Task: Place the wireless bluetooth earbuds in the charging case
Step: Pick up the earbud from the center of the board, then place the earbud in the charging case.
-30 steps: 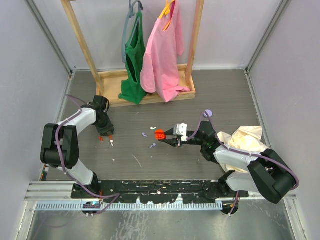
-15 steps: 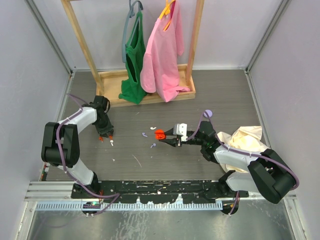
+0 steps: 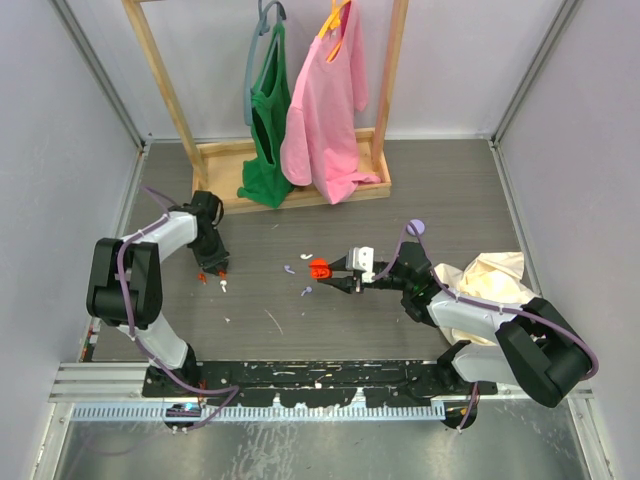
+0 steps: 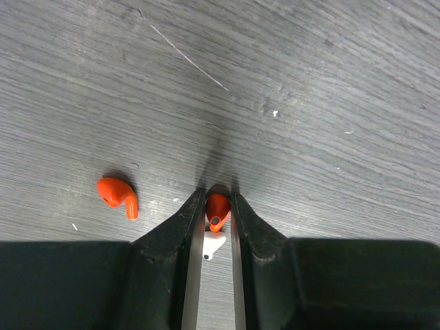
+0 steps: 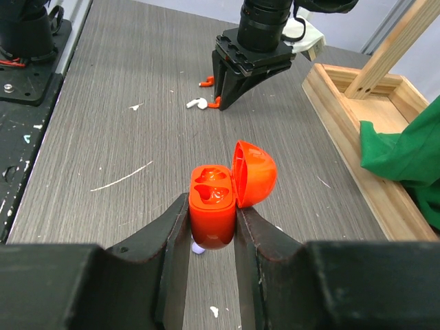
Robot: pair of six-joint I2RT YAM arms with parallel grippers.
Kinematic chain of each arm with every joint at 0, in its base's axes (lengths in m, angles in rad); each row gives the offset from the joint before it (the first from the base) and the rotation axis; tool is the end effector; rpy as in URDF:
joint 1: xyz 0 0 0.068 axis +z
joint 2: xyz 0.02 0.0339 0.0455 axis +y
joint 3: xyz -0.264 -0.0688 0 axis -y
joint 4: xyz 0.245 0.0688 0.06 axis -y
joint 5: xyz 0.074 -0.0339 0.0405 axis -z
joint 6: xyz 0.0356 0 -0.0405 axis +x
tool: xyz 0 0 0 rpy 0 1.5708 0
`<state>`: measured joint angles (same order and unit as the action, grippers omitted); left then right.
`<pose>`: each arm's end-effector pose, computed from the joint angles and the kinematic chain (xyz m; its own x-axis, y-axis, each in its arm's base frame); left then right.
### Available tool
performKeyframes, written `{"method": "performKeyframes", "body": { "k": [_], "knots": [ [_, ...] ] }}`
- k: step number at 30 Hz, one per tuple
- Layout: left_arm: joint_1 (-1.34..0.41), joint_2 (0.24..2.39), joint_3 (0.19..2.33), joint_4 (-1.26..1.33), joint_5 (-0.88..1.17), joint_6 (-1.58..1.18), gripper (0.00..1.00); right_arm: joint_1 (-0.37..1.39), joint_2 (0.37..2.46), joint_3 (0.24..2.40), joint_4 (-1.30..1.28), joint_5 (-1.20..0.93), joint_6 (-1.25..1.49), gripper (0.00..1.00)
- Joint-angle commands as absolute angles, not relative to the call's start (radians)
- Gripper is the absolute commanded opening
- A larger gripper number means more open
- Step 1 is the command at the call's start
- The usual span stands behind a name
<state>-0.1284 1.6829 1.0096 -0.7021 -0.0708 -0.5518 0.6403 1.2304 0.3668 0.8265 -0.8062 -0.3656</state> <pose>0.2976 -0.0359 0.1625 -0.8883 -0.4126 -0.2017 -0.4128 0.9098 -0.0427 0.1733 0.1611 0.2114 0.3268 -0.0651 -0.9428 -0.9370 0.1081 -0.3323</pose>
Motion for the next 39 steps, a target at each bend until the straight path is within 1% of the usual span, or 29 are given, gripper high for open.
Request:
{"method": "performKeyframes", "body": {
  "k": [1,3,7,13,23,24,29,39],
  "knots": [
    [-0.14,1.676,1.033,-0.717,-0.059,-0.54,0.2,0.638,1.217,0.405,0.839,-0.819,-0.386,0.01],
    [-0.141,1.672,1.034,-0.719,-0.052,-0.541,0.16,0.638,1.216,0.406,0.835,-0.819,-0.387,0.01],
    [-0.144,1.631,1.028,-0.706,-0.035,-0.553,0.12,0.638,1.21,0.406,0.834,-0.816,-0.388,0.01],
    [-0.167,1.501,1.001,-0.618,0.031,-0.573,0.09,0.639,1.199,0.405,0.845,-0.796,-0.371,0.01],
    [-0.247,1.28,0.962,-0.452,0.133,-0.612,0.08,0.639,1.203,0.386,0.956,-0.713,-0.306,0.01],
    [-0.26,1.231,0.951,-0.429,0.139,-0.619,0.08,0.64,1.2,0.388,0.957,-0.708,-0.297,0.01],
    [-0.31,1.116,0.9,-0.322,0.142,-0.655,0.07,0.639,1.171,0.385,0.958,-0.685,-0.271,0.01],
    [-0.432,0.962,0.796,-0.056,0.155,-0.692,0.06,0.64,1.132,0.383,1.006,-0.632,-0.199,0.01]
  ]
}}
